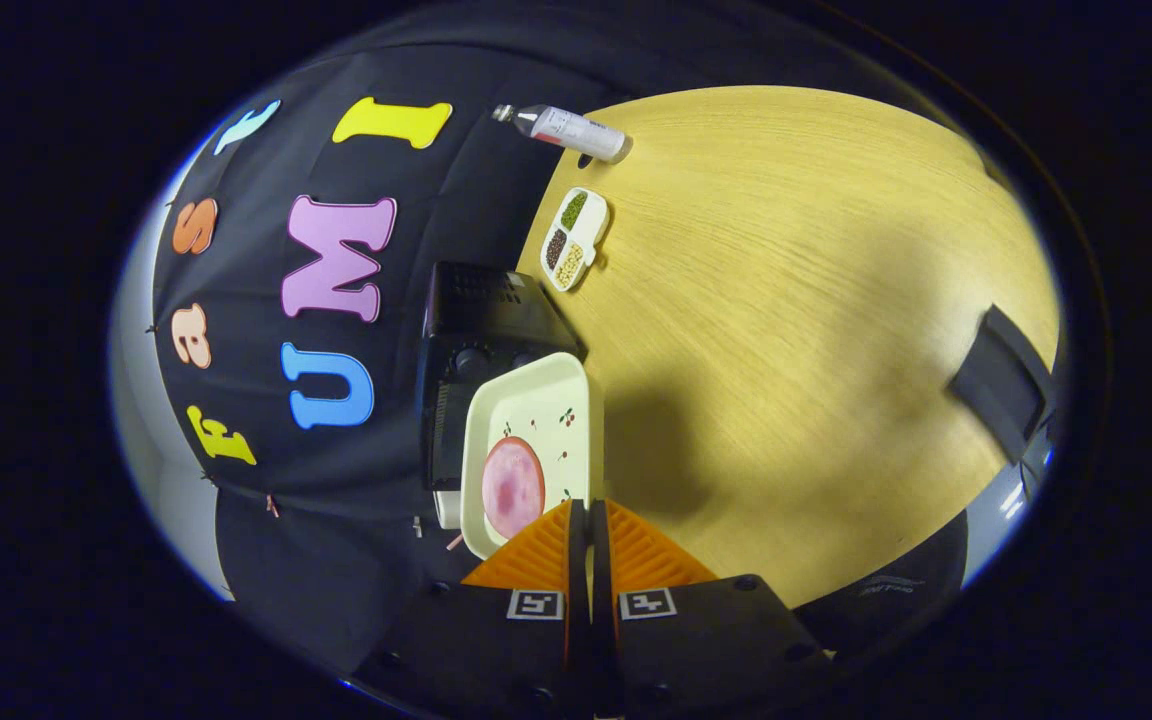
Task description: Open the toaster oven, put the food inside, and close the toaster oven door.
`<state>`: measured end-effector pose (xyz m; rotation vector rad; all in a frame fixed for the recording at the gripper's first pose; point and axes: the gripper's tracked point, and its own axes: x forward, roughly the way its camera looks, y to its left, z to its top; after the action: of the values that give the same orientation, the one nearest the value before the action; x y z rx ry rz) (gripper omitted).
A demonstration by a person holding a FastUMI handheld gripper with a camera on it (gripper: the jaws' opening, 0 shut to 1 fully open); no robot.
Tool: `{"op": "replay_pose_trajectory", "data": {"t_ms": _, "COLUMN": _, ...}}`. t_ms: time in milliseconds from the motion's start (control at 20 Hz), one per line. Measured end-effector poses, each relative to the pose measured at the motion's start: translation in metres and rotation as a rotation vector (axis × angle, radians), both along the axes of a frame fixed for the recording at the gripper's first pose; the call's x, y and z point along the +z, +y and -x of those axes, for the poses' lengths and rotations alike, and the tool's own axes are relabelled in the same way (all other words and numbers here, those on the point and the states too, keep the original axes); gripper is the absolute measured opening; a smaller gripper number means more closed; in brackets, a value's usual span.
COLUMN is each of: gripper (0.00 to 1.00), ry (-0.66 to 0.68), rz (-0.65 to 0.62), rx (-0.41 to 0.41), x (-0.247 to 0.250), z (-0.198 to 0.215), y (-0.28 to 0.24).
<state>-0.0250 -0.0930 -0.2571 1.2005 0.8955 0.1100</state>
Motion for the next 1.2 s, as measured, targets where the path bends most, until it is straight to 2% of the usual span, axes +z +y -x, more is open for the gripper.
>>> {"op": "replay_pose_trajectory", "data": {"t_ms": 150, "gripper": 0.06, "ry": -0.023, "rz": -0.005, "rx": -0.018, "x": 0.002, "z": 0.003, "y": 0.029}}
{"op": "replay_pose_trajectory", "data": {"t_ms": 400, "gripper": 0.06, "ry": -0.073, "rz": 0.001, "rx": -0.023, "x": 0.011, "z": -0.019, "y": 0.069}}
{"op": "replay_pose_trajectory", "data": {"t_ms": 950, "gripper": 0.06, "ry": -0.067, "rz": 0.003, "rx": -0.006, "x": -0.017, "z": -0.098, "y": 0.149}}
{"op": "replay_pose_trajectory", "data": {"t_ms": 1200, "gripper": 0.06, "ry": -0.068, "rz": -0.020, "rx": -0.038, "x": -0.031, "z": -0.147, "y": 0.175}}
